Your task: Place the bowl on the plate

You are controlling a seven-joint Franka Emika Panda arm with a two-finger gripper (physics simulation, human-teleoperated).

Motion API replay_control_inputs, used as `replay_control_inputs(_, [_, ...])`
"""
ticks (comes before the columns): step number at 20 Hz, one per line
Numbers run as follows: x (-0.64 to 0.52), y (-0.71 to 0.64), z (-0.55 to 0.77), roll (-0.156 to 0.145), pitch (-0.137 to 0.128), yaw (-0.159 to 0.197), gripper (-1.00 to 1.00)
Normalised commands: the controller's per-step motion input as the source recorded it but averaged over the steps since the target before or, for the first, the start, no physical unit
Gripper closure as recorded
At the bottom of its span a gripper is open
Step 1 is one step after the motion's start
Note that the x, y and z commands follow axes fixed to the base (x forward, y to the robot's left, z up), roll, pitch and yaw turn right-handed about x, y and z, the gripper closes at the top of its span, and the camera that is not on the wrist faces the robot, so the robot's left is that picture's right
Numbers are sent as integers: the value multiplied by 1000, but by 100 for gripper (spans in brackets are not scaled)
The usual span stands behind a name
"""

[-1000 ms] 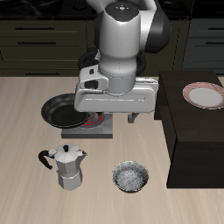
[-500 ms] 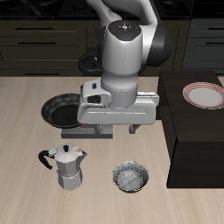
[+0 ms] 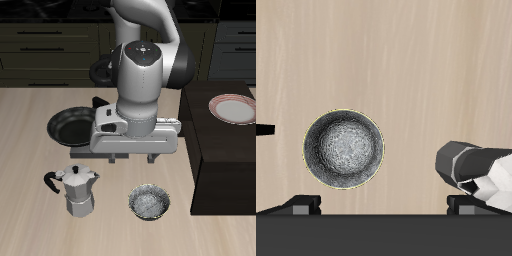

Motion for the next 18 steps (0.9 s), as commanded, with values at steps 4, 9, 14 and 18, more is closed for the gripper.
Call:
replay_control_inputs(4, [35, 64, -193, 12, 23, 2, -100])
replay_control_inputs(9, [48, 32, -223, 5, 22, 5, -100])
replay_control_inputs(14, [15, -36, -137, -6, 14, -6, -100])
replay_control_inputs(18, [50, -12, -123, 2, 7, 14, -100])
